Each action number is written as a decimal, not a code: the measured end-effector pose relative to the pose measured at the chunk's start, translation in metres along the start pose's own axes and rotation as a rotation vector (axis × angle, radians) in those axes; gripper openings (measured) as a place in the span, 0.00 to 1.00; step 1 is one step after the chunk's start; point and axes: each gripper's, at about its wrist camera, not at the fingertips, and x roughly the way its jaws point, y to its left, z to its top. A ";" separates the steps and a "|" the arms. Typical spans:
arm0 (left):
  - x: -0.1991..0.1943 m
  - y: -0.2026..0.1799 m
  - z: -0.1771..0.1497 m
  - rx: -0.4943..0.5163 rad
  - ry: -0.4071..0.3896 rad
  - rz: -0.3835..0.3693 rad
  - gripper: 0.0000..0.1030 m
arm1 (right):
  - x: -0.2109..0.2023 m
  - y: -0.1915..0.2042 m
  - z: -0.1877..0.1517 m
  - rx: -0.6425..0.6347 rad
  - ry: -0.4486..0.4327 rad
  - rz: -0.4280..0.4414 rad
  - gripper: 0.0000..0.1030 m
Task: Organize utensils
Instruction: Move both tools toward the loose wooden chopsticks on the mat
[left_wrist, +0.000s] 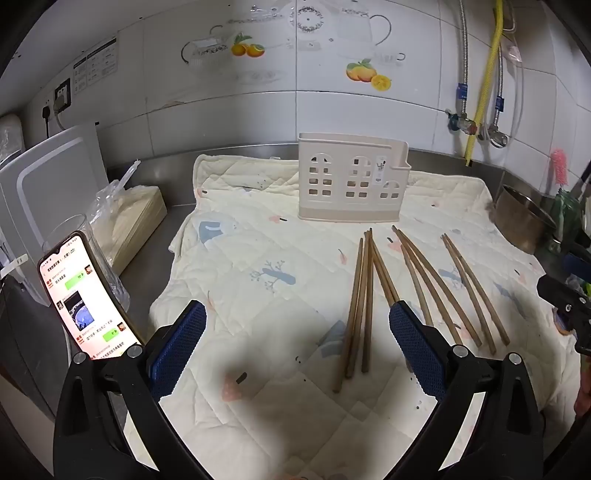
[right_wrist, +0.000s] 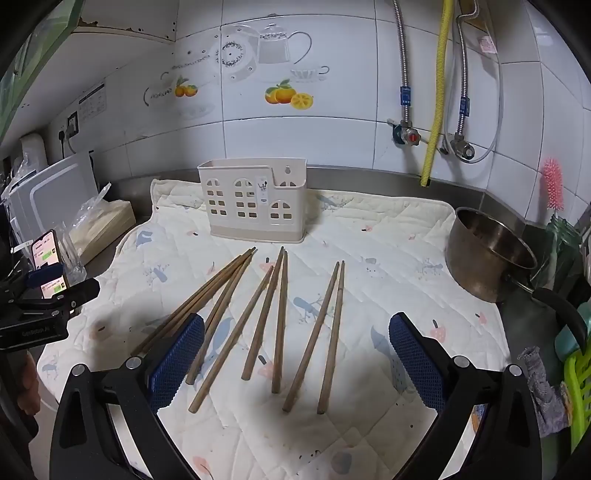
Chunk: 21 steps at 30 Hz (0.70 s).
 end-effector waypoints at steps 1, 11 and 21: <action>0.000 0.000 0.000 -0.001 -0.001 0.000 0.95 | 0.000 0.000 0.000 -0.002 0.000 0.000 0.94; -0.003 0.000 -0.001 0.001 0.006 -0.002 0.95 | -0.004 0.001 0.001 -0.003 -0.011 0.001 0.94; 0.001 -0.002 -0.005 -0.011 0.020 -0.017 0.95 | -0.001 0.006 0.001 -0.013 -0.002 0.002 0.94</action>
